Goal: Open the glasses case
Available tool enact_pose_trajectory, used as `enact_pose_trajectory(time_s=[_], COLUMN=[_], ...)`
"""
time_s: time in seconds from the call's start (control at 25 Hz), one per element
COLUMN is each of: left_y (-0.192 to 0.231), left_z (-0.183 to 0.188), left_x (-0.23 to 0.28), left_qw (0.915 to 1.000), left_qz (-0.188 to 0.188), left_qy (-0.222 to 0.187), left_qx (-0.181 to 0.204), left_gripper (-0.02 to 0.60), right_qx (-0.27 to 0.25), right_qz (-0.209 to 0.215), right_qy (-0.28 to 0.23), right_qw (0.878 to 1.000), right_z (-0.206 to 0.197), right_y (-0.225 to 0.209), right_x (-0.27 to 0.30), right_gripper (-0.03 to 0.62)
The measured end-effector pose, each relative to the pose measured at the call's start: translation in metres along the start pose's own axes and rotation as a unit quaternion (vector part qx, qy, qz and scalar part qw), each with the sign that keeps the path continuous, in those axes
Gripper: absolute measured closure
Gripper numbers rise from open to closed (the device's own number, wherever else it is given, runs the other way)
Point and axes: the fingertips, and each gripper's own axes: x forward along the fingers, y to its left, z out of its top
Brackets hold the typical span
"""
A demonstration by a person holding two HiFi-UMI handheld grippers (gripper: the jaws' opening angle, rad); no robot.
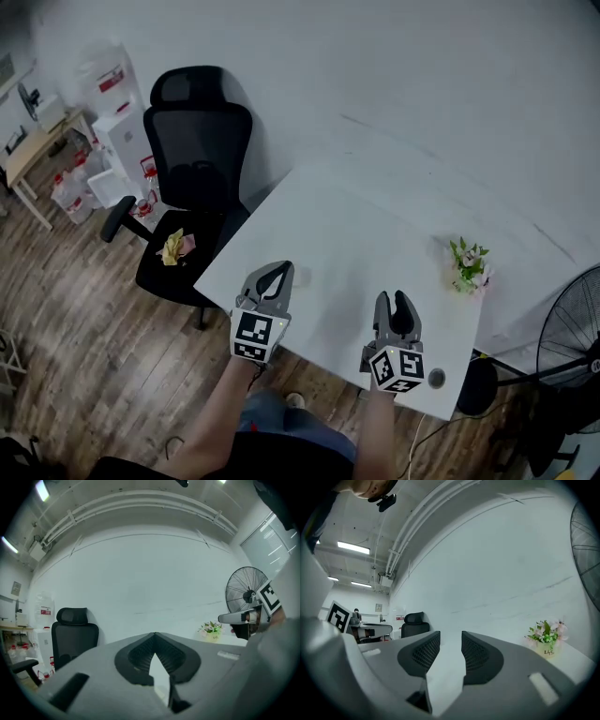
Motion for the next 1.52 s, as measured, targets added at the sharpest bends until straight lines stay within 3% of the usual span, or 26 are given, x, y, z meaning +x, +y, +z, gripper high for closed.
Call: enact_pose_trajectory(time_s=[0.28,0.44,0.56,0.64,0.76,0.88,1.12,1.24,1.32,1.4,1.52], left_y=[0.021,0.034,0.043,0.048,0.057,0.067,0.077,0.081,0.082,0.084,0.09], left_z=[0.008,0.009,0.008,0.005,0.0,-0.005,-0.017,-0.021,-0.021,-0.021,-0.023], left_x=[0.028,0.03,0.027,0.024,0.018,0.01,-0.003,-0.011,-0.016,-0.02,-0.024], left_qw=[1.0,0.9999,0.9997,0.9995,0.999,0.9981,0.9968,0.9961,0.9957,0.9953,0.9945], left_qz=[0.004,0.014,0.025,0.031,0.043,0.059,0.073,0.08,0.083,0.087,0.095], left_qy=[-0.002,-0.002,0.001,0.004,0.011,0.016,0.031,0.038,0.041,0.042,0.044], left_qx=[0.003,-0.002,0.0,0.0,0.001,-0.006,-0.009,-0.006,-0.004,-0.003,-0.002], left_gripper=[0.574,0.574,0.574,0.574,0.574,0.574,0.574,0.574,0.574,0.574,0.574], right_qx=[-0.021,-0.059,-0.119,-0.167,-0.243,-0.321,-0.455,-0.521,-0.554,-0.57,-0.584], right_qz=[0.02,0.059,0.114,0.155,0.22,0.28,0.376,0.403,0.413,0.417,0.416], right_qy=[0.01,0.038,0.068,0.088,0.117,0.143,0.196,0.224,0.239,0.251,0.264], right_qw=[1.0,0.996,0.984,0.97,0.937,0.893,0.783,0.718,0.683,0.663,0.645], right_z=[0.007,-0.006,-0.019,-0.029,-0.05,-0.078,-0.146,-0.185,-0.205,-0.218,-0.234], right_y=[0.005,0.025,0.05,0.069,0.1,0.127,0.163,0.167,0.166,0.165,0.163], right_x=[0.039,0.06,0.076,0.089,0.105,0.114,0.119,0.118,0.115,0.114,0.117], right_gripper=[0.461,0.461,0.461,0.461,0.461,0.461,0.461,0.461,0.461,0.461,0.461])
